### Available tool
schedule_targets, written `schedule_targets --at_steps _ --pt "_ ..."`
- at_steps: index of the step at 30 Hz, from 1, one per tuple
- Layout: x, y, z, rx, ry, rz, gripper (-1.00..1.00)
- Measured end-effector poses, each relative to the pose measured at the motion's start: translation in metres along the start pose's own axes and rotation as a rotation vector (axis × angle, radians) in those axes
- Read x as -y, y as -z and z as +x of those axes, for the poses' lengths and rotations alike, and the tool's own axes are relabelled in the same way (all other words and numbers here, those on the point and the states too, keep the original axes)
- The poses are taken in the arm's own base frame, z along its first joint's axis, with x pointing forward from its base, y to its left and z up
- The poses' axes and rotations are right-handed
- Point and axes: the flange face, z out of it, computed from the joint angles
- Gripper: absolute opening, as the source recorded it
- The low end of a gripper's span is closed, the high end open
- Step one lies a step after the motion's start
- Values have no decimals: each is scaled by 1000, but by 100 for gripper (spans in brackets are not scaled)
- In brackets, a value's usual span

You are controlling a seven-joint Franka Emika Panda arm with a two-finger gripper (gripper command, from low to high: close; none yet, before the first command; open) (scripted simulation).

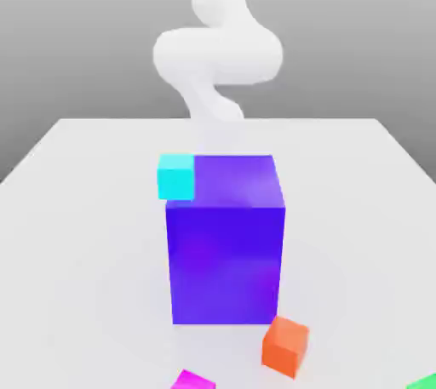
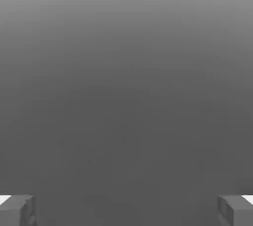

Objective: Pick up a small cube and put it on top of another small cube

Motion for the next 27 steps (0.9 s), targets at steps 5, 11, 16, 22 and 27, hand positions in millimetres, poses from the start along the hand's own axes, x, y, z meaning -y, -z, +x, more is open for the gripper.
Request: schedule_targets --at_steps 5,11,16,22,27 --pt "-3 -49 4 70 -172 -41 0" --pt "-22 -182 0 207 -647 -207 0" --pt "-44 -257 -16 224 -917 -344 0" --pt "-80 -336 -42 172 -1219 -519 0" --pt "-118 -393 -66 67 -1454 -659 0"
